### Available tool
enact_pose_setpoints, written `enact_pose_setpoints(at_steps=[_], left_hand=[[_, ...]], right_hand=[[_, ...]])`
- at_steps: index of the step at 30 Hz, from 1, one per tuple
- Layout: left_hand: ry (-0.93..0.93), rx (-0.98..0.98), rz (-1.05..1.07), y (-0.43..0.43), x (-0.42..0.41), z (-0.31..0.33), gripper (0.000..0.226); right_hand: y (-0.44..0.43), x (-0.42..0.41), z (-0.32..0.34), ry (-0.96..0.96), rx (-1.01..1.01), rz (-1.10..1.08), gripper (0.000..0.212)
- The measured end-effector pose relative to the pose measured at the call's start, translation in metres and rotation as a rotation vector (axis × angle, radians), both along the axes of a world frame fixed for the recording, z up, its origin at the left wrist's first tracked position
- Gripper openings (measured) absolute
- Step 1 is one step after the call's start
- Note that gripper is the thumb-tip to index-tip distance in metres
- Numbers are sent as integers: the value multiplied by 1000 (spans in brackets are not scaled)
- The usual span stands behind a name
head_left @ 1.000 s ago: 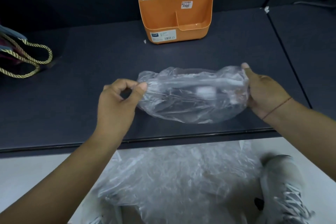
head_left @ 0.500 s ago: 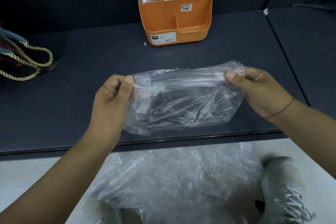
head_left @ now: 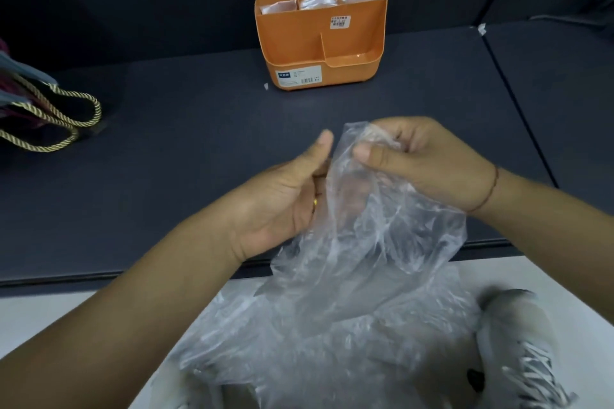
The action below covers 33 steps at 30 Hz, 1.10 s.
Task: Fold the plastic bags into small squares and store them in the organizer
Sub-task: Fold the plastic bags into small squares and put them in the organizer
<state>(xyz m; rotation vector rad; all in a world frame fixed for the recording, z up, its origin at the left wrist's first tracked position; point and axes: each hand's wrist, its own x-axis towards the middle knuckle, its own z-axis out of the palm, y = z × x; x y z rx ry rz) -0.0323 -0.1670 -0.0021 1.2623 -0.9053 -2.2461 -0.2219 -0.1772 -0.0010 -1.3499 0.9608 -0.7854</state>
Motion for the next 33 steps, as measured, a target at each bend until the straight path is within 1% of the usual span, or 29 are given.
enact_pose_setpoints(at_steps=[1,3,4,5,7,9,10,11,12,14,16,17,19,20,21,22,23,24,25,27,28,29,30,33], left_hand=[[19,25,31,0,-3,0,65],[28,35,114,-1,-4,-2,57],[42,41,147,-1,-2,-5,56],[60,51,171,-1,1,-7,54],[77,58,199,-2,10,-11,50],[55,54,244,-2,20,-15,43],[42,57,282,-3,26,-17,41],[33,62,323,-3,33,-17,42],[24,60,365,-5,41,-19,47],[7,38,431,-7,56,-23,58],[-28,14,475,-8,67,-28,65],[-53,6,491,-9,70,-32,64],[-99,-1,522,-9,71,-39,60],[-117,-2,533,-9,71,-42,59],[-138,-3,541,-9,70,-46,55],[-153,-2,548,-9,70,-50,46],[-164,0,554,-10,70,-52,36],[-169,0,558,-9,71,-54,28],[-173,-6,557,-9,71,-56,24],[-181,-14,551,-9,73,-58,29],[-188,-16,552,-8,73,-59,35],[-197,-9,551,-8,74,-60,43],[-196,3,550,-8,75,-60,50],[-179,43,566,-10,78,-61,54]], right_hand=[[-2,1,-1,16,2,5,13],[-4,3,-2,75,-4,-5,38],[-5,4,-2,99,3,0,47],[-6,3,-3,117,8,6,46],[-7,1,-5,164,27,52,28],[-7,-7,-7,213,72,134,18],[-6,-13,-7,238,107,176,18],[-6,-20,-7,266,137,210,22],[-6,-28,-6,295,160,214,25],[-8,-45,-7,293,188,121,20],[-14,-63,-10,224,218,-80,17],[-19,-72,-13,185,225,-174,23],[-27,-83,-21,76,249,-372,45],[-30,-86,-26,35,281,-464,49],[-32,-87,-31,14,323,-519,44],[-33,-86,-35,30,375,-543,35],[-31,-83,-37,74,418,-543,31],[-29,-79,-40,113,445,-516,36],[-25,-77,-41,136,456,-468,46],[-18,-74,-40,122,464,-353,63],[-16,-73,-39,111,456,-300,66],[-15,-73,-38,111,438,-258,63],[-14,-73,-38,115,414,-232,56],[-16,-74,-43,137,342,-279,28]])
